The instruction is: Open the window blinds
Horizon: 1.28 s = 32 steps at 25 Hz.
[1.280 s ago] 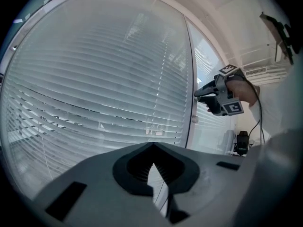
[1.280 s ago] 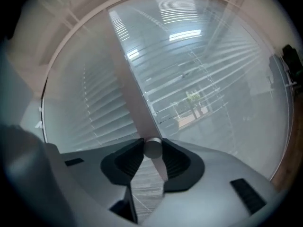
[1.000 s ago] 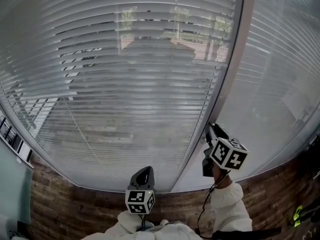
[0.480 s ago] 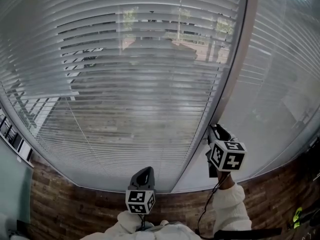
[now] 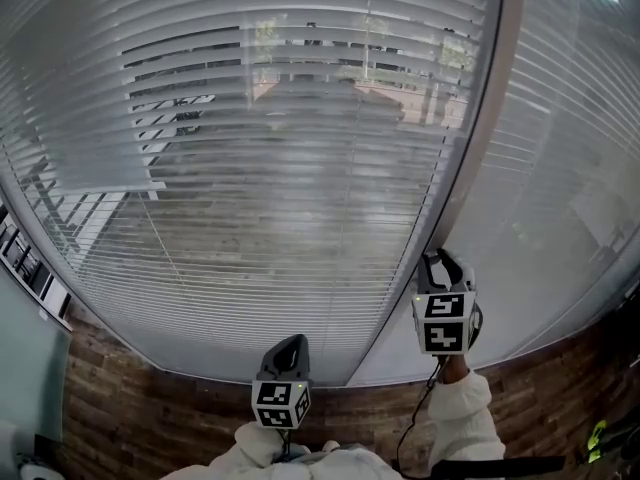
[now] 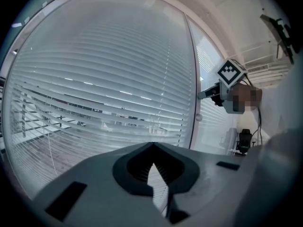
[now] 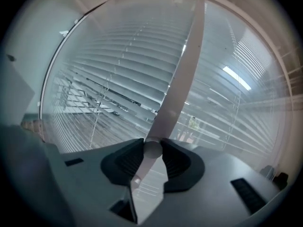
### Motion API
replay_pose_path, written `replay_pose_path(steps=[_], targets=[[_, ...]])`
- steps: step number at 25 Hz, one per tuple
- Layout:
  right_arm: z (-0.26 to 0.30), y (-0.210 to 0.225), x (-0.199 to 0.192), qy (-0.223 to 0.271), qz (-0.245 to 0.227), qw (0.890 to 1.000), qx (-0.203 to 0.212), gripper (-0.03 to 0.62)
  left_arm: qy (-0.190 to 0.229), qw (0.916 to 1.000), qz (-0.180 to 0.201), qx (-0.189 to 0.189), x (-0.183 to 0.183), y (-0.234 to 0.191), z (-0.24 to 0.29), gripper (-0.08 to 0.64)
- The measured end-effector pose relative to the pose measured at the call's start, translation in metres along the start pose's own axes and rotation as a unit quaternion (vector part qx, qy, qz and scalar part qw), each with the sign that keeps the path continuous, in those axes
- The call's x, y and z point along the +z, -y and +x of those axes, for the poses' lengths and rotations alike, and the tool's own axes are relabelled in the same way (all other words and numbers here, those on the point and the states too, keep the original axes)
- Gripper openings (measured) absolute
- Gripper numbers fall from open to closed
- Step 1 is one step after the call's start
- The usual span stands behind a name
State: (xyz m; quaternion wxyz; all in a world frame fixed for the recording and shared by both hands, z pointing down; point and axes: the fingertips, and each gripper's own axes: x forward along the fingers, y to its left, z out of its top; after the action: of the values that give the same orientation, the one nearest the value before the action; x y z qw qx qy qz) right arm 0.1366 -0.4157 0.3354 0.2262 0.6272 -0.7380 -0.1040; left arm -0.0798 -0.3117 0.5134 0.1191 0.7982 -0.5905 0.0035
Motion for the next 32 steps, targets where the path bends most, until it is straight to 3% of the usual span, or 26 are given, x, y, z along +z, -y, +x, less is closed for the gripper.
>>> replay_pose_path(steps=[3, 9, 14, 25, 32], targets=[[-0.0009, -0.0011, 0.0007, -0.001, -0.048, 0.999, -0.009, 0.130, -0.001, 1.0000, -0.001, 0.001, -0.0011, -0.0001, -0.0005, -0.002], [-0.0016, -0.0031, 0.0009, 0.013, -0.089, 0.996, -0.005, 0.130, -0.002, 1.0000, -0.002, 0.009, -0.0026, -0.0036, -0.0020, -0.002], [-0.0016, -0.0055, 0.0004, 0.019, -0.178, 0.983, -0.023, 0.130, -0.001, 0.9999, -0.003, 0.015, -0.0026, -0.0063, -0.0020, -0.002], [-0.0011, -0.0085, -0.0003, 0.021, -0.260, 0.965, -0.031, 0.130, -0.003, 0.9998, -0.002, 0.017, -0.0038, -0.0036, 0.0018, -0.002], [0.0001, -0.0101, -0.0015, 0.015, -0.287, 0.957, -0.036, 0.130, -0.003, 0.9998, 0.001, 0.017, -0.0036, -0.0013, 0.0049, -0.002]])
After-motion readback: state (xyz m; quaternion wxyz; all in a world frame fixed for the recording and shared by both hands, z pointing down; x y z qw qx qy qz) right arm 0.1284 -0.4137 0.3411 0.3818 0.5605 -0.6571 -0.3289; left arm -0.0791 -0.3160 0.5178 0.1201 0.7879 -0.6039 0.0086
